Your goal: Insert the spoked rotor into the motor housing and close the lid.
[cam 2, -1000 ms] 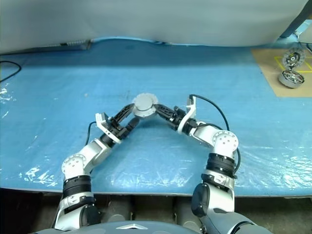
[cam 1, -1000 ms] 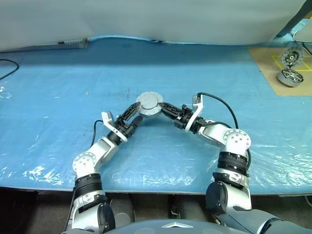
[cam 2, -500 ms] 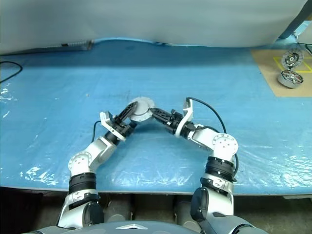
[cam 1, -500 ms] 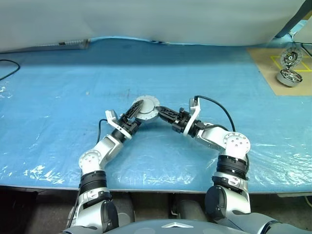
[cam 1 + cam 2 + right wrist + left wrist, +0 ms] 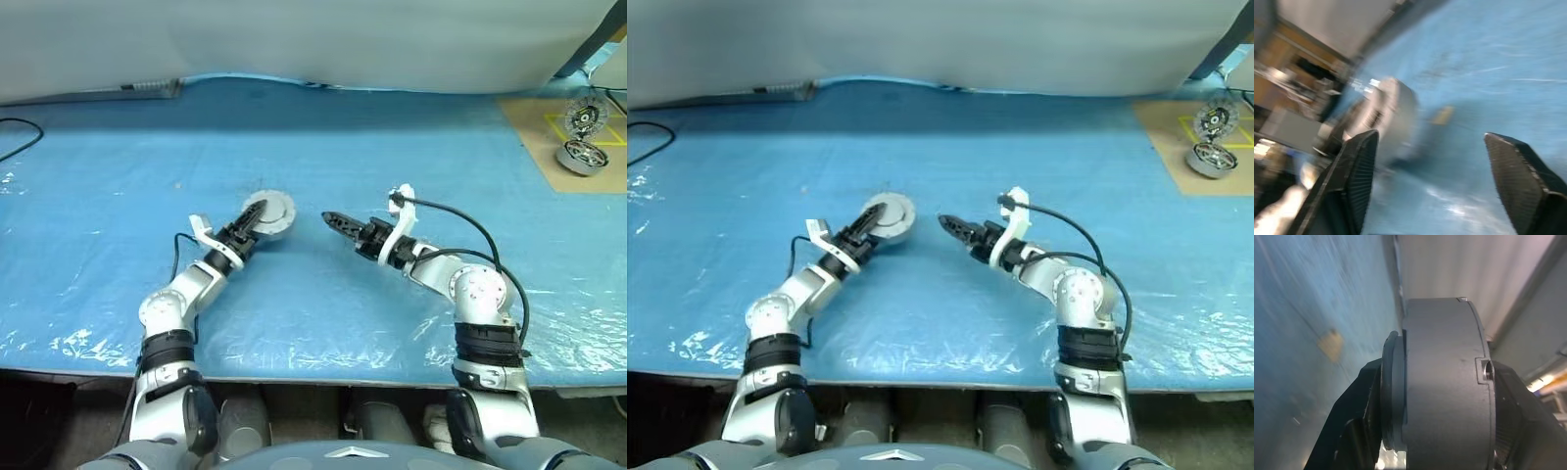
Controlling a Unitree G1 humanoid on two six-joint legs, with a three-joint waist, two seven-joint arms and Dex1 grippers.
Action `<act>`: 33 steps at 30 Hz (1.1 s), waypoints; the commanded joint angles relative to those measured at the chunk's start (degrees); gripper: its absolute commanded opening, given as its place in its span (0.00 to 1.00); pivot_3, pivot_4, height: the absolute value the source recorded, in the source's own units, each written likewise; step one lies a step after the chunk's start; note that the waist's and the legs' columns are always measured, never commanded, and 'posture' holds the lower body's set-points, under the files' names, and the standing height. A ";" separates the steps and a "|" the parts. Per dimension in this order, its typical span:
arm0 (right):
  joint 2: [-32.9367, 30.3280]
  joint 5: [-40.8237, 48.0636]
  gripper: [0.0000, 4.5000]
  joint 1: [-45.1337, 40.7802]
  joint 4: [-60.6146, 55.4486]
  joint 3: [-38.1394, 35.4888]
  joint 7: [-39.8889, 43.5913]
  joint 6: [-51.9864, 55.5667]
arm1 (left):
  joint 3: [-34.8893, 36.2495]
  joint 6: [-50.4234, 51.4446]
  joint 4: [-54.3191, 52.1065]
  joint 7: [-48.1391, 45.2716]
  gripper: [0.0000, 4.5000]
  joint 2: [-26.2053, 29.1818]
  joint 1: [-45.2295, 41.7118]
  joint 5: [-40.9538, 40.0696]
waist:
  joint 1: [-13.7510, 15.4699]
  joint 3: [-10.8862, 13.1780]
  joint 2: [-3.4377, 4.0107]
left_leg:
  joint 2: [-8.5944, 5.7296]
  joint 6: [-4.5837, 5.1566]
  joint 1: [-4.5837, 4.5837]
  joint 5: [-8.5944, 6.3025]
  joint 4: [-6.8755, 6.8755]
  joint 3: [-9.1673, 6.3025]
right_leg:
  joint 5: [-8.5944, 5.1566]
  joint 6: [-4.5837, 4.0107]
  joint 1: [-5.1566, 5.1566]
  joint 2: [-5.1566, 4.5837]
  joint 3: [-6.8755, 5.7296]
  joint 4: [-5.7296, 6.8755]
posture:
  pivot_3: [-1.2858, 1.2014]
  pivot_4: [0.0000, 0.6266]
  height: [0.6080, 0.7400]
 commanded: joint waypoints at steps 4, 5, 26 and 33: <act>-4.86 -22.22 1.00 3.65 -0.95 15.46 4.89 -24.02 | -0.85 -9.62 15.48 -5.21 0.53 3.20 -14.40 8.76 | 0.70 0.10 -0.17 | -0.06 0.00 -0.06 0.00 0.02 -0.01 | 0.02 0.04 0.00 -0.05 -0.01 -0.05 | 0.52 0.24 1.00; -5.50 -25.11 1.00 4.29 -0.13 17.02 4.99 -27.13 | -0.99 -11.78 19.83 -6.37 0.53 3.78 -17.31 10.72 | 0.75 0.14 -0.23 | -0.06 0.00 -0.06 0.00 0.02 -0.03 | 0.02 0.04 0.00 -0.04 -0.01 -0.05 | 0.52 0.24 1.00; -4.16 -39.07 1.00 11.15 2.59 16.97 2.02 -38.56 | 1.34 -38.12 50.73 1.33 0.53 4.12 -37.22 33.13 | 0.81 0.42 -0.71 | -0.22 0.01 -0.12 0.00 0.11 -0.39 | 0.06 0.03 0.05 -0.05 -0.08 0.05 | 0.52 0.24 1.00; -3.21 -39.49 1.00 11.22 2.61 17.02 2.88 -37.83 | 0.60 -32.08 49.50 -0.09 0.99 7.79 -31.69 36.83 | 0.56 0.41 -0.69 | -0.19 0.01 -0.01 0.00 0.19 -0.38 | 0.07 0.00 0.24 -0.05 -0.05 0.10 | 0.52 0.24 1.00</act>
